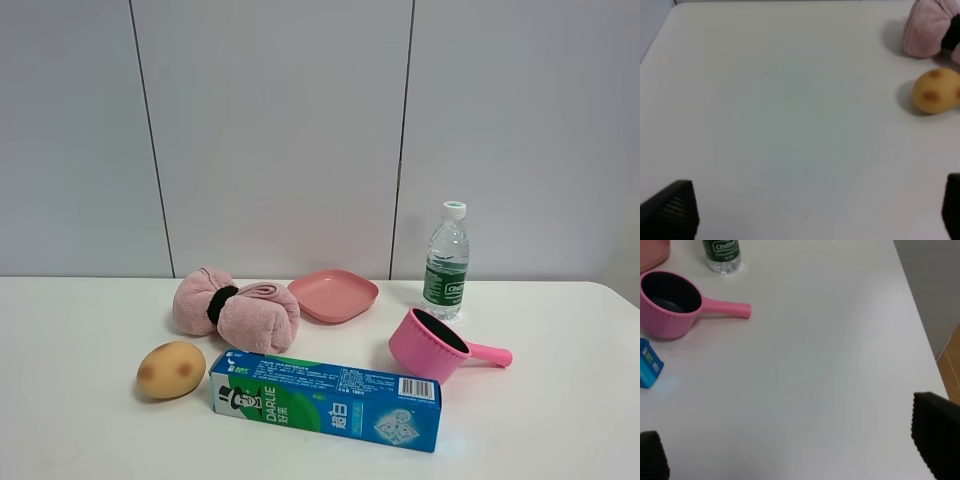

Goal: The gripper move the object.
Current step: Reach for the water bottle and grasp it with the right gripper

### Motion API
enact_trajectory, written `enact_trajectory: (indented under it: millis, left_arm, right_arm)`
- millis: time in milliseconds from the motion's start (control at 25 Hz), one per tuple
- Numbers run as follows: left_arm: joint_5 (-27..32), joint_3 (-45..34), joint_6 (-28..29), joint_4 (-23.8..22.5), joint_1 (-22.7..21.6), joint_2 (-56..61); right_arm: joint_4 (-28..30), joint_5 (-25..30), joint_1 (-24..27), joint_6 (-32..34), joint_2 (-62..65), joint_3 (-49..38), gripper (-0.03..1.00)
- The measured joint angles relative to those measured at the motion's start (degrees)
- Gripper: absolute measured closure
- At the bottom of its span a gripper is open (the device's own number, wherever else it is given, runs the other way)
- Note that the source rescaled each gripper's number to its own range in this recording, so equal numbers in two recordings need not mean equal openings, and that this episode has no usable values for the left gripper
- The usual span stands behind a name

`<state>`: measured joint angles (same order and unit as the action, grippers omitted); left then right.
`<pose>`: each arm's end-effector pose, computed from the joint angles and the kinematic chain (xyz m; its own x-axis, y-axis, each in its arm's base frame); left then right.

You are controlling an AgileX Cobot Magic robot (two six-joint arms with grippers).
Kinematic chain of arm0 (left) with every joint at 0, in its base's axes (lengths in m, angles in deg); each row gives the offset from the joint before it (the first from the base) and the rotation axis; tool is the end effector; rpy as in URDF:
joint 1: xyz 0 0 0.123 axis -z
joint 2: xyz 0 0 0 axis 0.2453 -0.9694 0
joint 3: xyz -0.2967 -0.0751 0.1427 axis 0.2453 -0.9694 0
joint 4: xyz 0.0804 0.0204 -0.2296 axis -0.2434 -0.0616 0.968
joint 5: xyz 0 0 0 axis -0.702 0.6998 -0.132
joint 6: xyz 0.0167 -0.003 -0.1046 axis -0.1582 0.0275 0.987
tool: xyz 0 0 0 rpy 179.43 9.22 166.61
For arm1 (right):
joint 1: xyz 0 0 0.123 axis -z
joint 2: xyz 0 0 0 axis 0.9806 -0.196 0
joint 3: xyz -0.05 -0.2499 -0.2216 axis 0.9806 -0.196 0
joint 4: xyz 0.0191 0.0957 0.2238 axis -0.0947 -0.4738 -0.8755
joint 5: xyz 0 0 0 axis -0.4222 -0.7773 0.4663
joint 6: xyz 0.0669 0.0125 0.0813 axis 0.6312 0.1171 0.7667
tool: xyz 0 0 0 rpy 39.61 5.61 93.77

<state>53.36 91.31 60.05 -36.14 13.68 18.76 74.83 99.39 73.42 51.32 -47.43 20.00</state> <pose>-0.0534 0.0066 0.2702 -0.4368 0.0120 -0.8995 -0.0625 0.9971 0.0436 -0.0517 -0.0047 0.2653 -0.4595 -0.0575 -0.8863 -0.0989 0.9950 -0.0133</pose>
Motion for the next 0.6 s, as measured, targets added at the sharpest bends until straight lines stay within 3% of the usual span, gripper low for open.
enact_trajectory:
  millis: [600]
  left_arm:
    - [0.00, 0.00, 0.00, 0.00, 0.00, 0.00]
  right_arm:
    - [0.00, 0.00, 0.00, 0.00, 0.00, 0.00, -0.03]
